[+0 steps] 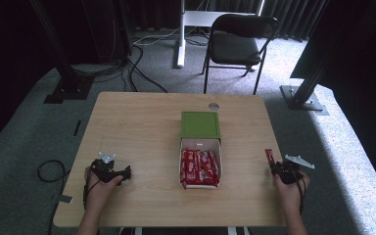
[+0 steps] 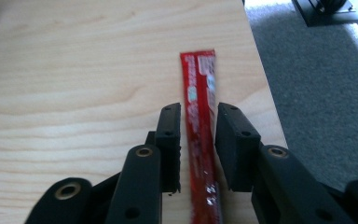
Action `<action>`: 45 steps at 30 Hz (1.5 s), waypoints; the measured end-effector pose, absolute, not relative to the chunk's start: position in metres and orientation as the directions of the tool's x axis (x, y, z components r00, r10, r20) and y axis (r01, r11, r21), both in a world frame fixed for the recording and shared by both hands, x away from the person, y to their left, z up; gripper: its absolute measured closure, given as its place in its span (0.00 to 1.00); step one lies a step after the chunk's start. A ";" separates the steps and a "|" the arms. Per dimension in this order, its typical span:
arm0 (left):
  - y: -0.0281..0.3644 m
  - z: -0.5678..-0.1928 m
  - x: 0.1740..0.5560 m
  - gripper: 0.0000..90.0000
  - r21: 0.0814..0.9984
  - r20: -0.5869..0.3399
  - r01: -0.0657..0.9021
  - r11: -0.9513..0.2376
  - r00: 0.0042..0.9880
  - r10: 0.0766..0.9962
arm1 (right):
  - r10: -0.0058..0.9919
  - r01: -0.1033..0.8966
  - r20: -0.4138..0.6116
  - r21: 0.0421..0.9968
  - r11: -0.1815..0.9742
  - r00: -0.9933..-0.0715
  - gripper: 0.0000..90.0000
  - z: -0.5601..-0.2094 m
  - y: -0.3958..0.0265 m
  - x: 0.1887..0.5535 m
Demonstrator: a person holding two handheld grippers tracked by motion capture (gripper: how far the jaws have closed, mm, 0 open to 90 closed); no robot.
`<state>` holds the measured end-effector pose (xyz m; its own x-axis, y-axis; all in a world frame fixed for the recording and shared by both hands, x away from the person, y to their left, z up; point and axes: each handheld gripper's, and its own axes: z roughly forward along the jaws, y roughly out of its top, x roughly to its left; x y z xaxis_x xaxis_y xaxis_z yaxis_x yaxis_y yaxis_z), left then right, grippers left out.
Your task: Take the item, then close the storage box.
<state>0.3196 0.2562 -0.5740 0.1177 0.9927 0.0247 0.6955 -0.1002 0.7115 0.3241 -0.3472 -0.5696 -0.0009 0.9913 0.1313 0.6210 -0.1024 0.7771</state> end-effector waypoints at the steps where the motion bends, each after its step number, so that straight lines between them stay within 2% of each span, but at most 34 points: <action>1: 0.256 -0.574 0.320 0.04 0.712 0.025 0.695 -0.101 0.118 0.993 | 0.991 0.617 0.131 0.781 -0.100 -0.006 0.77 -0.568 -0.347 0.324; 4: 0.256 -0.574 0.320 0.04 0.711 0.024 0.696 -0.101 0.119 0.993 | 0.990 0.619 0.137 0.780 -0.094 -0.022 0.74 -0.566 -0.345 0.324; 5: 0.256 -0.574 0.320 0.04 0.711 0.024 0.696 -0.101 0.119 0.993 | 0.990 0.616 0.134 0.784 -0.075 -0.051 0.68 -0.565 -0.342 0.324; 10: 0.256 -0.574 0.320 0.04 0.711 0.025 0.696 -0.101 0.119 0.993 | 0.981 0.622 0.160 0.781 -0.060 -0.106 0.58 -0.564 -0.337 0.323; 17: 0.256 -0.574 0.320 0.04 0.710 0.026 0.697 -0.102 0.119 0.993 | 0.973 0.592 0.129 0.806 0.009 -0.190 0.46 -0.562 -0.331 0.322; 24: 0.256 -0.574 0.320 0.04 0.711 0.025 0.696 -0.101 0.119 0.993 | 0.948 0.559 0.136 0.828 0.050 -0.287 0.44 -0.555 -0.316 0.320; 30: 0.256 -0.574 0.320 0.04 0.711 0.025 0.696 -0.101 0.118 0.993 | 0.930 0.561 0.117 0.821 0.107 -0.349 0.40 -0.563 -0.304 0.320; 37: 0.256 -0.574 0.320 0.04 0.710 0.023 0.697 -0.101 0.121 0.992 | 0.908 0.552 0.113 0.822 0.142 -0.402 0.31 -0.565 -0.296 0.320; 42: 0.256 -0.573 0.318 0.04 0.706 0.029 0.685 -0.178 0.224 0.974 | 0.887 0.547 0.132 0.823 0.151 -0.443 0.31 -0.562 -0.293 0.320; 45: 0.252 -0.573 0.316 0.04 0.705 0.030 0.679 -0.204 0.259 0.965 | 0.874 0.530 0.123 0.832 0.167 -0.469 0.27 -0.560 -0.289 0.318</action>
